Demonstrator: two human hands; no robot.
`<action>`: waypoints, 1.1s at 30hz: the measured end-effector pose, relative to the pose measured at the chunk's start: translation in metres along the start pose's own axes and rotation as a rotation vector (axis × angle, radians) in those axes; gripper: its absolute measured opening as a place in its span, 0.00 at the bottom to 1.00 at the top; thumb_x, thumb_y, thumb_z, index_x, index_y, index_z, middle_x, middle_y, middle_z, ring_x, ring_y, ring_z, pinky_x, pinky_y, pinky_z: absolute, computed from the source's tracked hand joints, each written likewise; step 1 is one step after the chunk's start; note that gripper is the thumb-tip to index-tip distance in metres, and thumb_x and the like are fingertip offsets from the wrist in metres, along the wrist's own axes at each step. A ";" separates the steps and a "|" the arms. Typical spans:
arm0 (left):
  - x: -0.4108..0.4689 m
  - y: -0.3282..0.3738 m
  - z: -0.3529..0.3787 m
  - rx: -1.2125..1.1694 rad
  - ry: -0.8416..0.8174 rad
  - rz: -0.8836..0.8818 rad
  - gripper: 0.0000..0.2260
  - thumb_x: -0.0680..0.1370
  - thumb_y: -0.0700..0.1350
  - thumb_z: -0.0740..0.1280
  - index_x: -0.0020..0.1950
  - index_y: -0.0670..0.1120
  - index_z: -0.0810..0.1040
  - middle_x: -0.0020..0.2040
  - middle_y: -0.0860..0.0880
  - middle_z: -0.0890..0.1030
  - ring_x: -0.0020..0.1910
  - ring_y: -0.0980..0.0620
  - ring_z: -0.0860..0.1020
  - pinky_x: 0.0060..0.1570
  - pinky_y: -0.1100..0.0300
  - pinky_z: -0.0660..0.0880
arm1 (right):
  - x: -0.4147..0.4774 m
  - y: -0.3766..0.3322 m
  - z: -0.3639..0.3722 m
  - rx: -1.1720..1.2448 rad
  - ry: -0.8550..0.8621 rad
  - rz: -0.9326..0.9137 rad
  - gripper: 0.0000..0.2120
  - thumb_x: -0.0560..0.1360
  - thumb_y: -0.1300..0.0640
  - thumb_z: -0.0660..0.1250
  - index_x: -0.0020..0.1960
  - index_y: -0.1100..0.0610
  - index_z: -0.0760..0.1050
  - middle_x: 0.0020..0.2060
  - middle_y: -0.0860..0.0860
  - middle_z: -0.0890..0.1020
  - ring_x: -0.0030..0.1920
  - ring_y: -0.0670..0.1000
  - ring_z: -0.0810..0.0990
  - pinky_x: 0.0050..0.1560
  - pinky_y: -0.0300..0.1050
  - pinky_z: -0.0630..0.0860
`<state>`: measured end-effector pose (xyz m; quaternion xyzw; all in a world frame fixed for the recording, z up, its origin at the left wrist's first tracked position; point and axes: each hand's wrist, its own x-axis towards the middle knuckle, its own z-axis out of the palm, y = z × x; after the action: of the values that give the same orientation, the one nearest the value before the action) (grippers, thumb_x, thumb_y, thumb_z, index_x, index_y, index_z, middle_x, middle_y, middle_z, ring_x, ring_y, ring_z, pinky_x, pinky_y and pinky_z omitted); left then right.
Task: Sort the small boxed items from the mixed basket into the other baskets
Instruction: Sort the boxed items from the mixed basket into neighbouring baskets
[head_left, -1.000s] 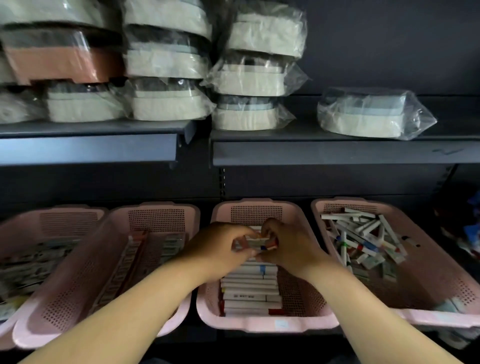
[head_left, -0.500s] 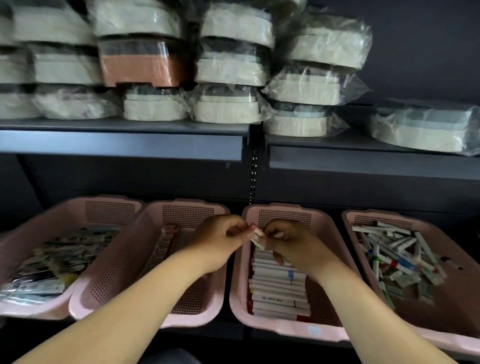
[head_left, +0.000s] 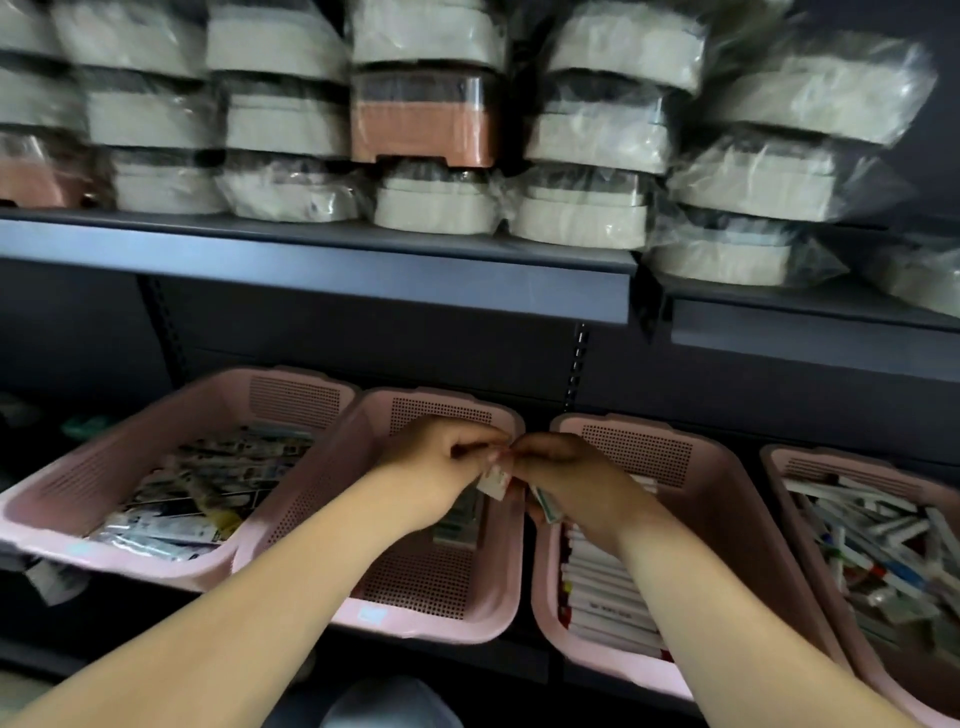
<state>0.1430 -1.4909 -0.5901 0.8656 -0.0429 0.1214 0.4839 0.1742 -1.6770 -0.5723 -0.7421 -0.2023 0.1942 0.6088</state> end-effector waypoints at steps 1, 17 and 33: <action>-0.004 -0.001 -0.004 0.011 0.024 -0.015 0.18 0.78 0.51 0.74 0.52 0.78 0.80 0.56 0.63 0.85 0.59 0.58 0.82 0.66 0.50 0.78 | 0.004 0.000 0.006 0.020 0.020 0.009 0.11 0.77 0.54 0.71 0.50 0.63 0.81 0.35 0.55 0.81 0.28 0.50 0.73 0.28 0.40 0.68; -0.032 -0.050 -0.095 0.816 -0.169 -0.020 0.10 0.81 0.58 0.69 0.56 0.55 0.85 0.54 0.58 0.79 0.55 0.55 0.77 0.56 0.57 0.75 | 0.045 0.020 0.058 -0.164 0.098 0.034 0.06 0.78 0.52 0.70 0.45 0.53 0.77 0.35 0.51 0.79 0.31 0.50 0.77 0.31 0.40 0.72; 0.040 -0.101 -0.074 0.815 -0.198 -0.180 0.16 0.83 0.62 0.60 0.56 0.56 0.85 0.51 0.55 0.84 0.46 0.53 0.79 0.44 0.59 0.70 | 0.046 0.035 0.047 -0.203 0.156 0.005 0.07 0.79 0.56 0.69 0.42 0.57 0.78 0.30 0.54 0.79 0.27 0.49 0.75 0.31 0.40 0.71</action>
<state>0.1889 -1.3733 -0.6261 0.9938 0.0380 0.0021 0.1046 0.1897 -1.6200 -0.6173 -0.8131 -0.1711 0.1158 0.5442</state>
